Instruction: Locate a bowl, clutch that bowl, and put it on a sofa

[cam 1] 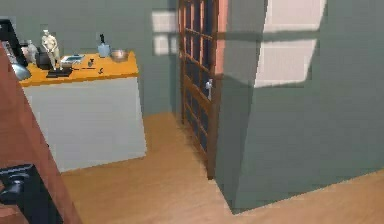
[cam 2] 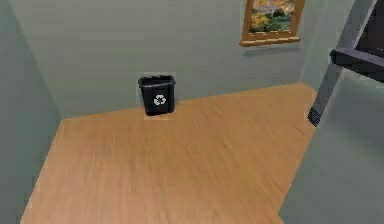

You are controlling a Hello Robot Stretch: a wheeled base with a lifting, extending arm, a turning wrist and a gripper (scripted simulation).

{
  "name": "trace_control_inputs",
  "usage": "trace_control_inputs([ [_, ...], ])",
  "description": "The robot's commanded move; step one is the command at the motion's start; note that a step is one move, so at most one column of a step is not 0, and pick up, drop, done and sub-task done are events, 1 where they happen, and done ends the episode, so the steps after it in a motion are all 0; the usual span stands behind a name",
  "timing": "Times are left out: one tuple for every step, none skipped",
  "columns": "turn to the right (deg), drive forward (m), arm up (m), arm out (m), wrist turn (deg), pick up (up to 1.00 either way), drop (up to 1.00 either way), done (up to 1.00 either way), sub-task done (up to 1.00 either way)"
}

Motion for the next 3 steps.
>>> trace_control_inputs([
  [0.0, 0.55, 0.0, 0.0, 0.0, 0.0, 0.0, 0.0, 0.0],
  [-18.0, 0.0, 0.0, 0.0, 0.0, 0.0, 0.0, 0.0, 0.0],
  [0.0, 0.15, 0.0, 0.0, 0.0, 0.0, 0.0, 0.0, 0.0],
])
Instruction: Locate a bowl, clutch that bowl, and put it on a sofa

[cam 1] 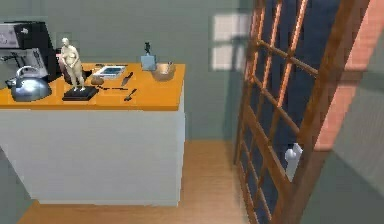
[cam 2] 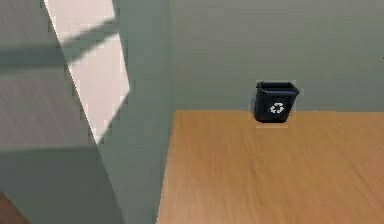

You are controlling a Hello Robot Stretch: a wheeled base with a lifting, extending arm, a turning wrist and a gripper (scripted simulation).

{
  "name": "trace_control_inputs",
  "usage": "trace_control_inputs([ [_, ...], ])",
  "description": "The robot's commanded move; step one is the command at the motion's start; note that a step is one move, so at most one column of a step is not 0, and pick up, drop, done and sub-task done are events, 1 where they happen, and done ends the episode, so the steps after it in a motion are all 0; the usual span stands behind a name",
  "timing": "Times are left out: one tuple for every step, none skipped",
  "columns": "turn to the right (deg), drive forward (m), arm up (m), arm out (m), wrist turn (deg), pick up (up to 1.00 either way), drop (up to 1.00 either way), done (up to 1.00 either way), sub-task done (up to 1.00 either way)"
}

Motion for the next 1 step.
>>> trace_control_inputs([
  [-12.0, 0.0, 0.0, 0.0, 0.0, 0.0, 0.0, 0.0, 0.0],
])
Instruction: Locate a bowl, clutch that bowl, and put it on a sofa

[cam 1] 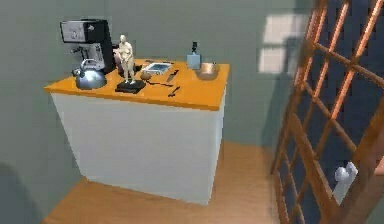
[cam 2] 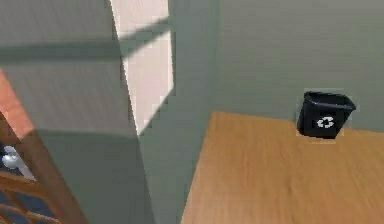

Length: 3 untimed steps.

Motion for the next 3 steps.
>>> trace_control_inputs([
  [0.0, 0.65, 0.0, 0.0, 0.0, 0.0, 0.0, 0.0, 0.0],
  [-45.0, 0.0, 0.0, 0.0, 0.0, 0.0, 0.0, 0.0, 0.0],
  [-33.0, 0.0, 0.0, 0.0, 0.0, 0.0, 0.0, 0.0, 0.0],
])
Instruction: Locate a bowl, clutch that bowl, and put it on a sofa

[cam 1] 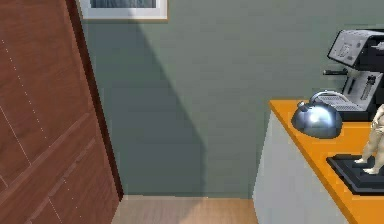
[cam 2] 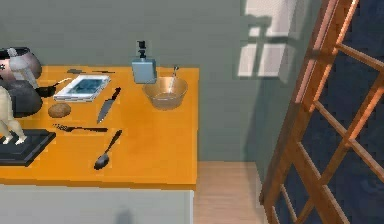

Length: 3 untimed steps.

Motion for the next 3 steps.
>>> trace_control_inputs([
  [0.0, 0.0, 0.5, 0.0, 0.0, 0.0, 0.0, 0.0, 0.0],
  [0.0, 0.0, 0.38, 0.0, 0.0, 0.0, 0.0, 0.0, 0.0],
  [0.0, 0.0, 0.0, 0.44, 0.0, 0.0, 0.0, 0.0, 0.0],
])
